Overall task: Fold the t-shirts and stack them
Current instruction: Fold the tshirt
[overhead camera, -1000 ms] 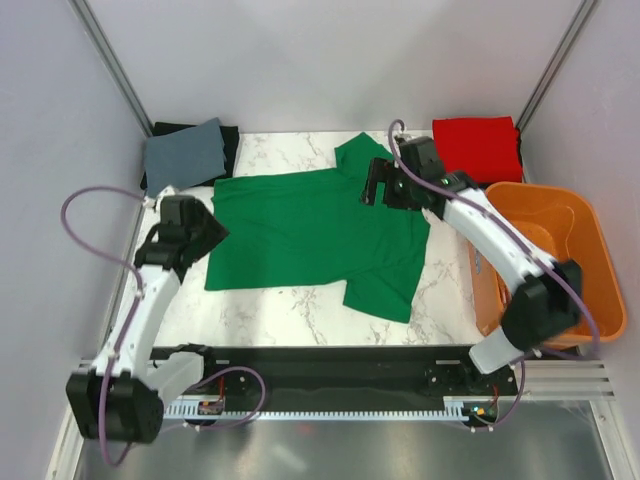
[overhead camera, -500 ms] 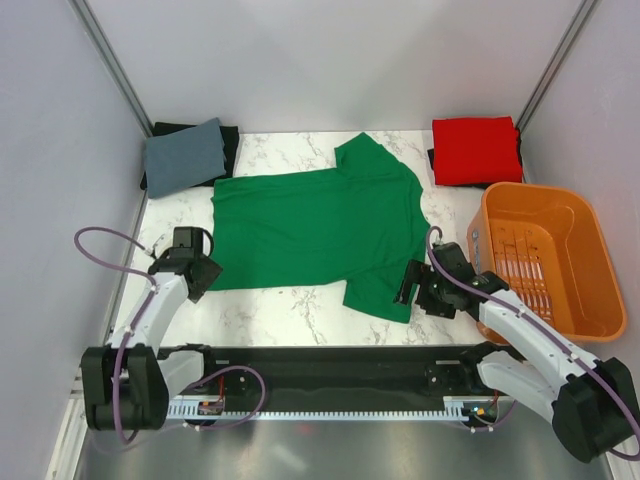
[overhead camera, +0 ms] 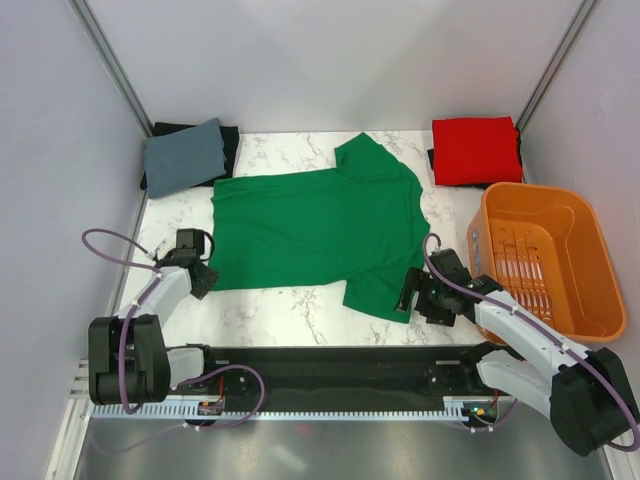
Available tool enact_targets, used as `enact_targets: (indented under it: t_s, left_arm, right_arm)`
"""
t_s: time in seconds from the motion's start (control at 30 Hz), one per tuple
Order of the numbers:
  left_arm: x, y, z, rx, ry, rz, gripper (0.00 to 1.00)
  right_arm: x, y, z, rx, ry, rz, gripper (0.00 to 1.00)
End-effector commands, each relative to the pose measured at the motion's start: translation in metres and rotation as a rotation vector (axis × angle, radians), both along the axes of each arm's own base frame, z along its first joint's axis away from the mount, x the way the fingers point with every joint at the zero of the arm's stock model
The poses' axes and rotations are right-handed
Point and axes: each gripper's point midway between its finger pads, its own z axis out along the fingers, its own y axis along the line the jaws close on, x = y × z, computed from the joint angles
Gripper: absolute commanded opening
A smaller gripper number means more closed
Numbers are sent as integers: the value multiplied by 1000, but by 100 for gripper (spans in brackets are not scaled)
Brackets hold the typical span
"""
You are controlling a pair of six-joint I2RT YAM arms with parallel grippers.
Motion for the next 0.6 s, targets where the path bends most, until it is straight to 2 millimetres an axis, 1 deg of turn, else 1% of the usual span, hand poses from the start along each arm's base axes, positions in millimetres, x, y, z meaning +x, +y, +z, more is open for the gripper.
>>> enact_targets:
  t_s: [0.0,0.1,0.13,0.2,0.23,0.3,0.33,0.4,0.43,0.47,0.5,0.53,0.57]
  left_arm:
    - [17,3,2,16,-76,-3,29]
    - [19,2,2,13,-81,-10,17]
    - [19,2,1,11,-83,-12,16]
    - [19,2,1,12,-83,-17,14]
    - [20,2,2,9,-87,-17,13]
    - [19,2,3,12,-89,-17,11]
    - [19,2,4,12,-93,-17,11]
    - [20,2,6,12,-106,-16,10]
    - [20,1,7,8,-111,-20,10]
    - [20,-1,10,0,-121,-21,9]
    - [19,-3,10,-16,-123,-24,5]
    - [19,-11,11,-54,-129,-45,3]
    - [17,-15,13,-71,-131,-53,2]
  right_arm:
    - [0,3,-6,21,3,-23,98]
    - [-2,6,-12,40,17,-27,96]
    - [0,8,-12,53,7,-27,94]
    - [-2,10,-17,64,8,-20,90]
    - [2,12,-17,75,-10,-16,85]
    - [-1,13,-23,80,7,-17,79]
    - [1,16,-23,92,1,-14,72]
    - [-1,19,-26,102,19,-7,63]
    - [-1,20,-27,106,22,-8,53]
    - [-2,21,-26,106,21,-6,47]
    - [-3,22,-26,108,17,1,41]
    - [-4,21,-26,108,19,-1,27]
    - [-4,21,-24,111,16,-5,21]
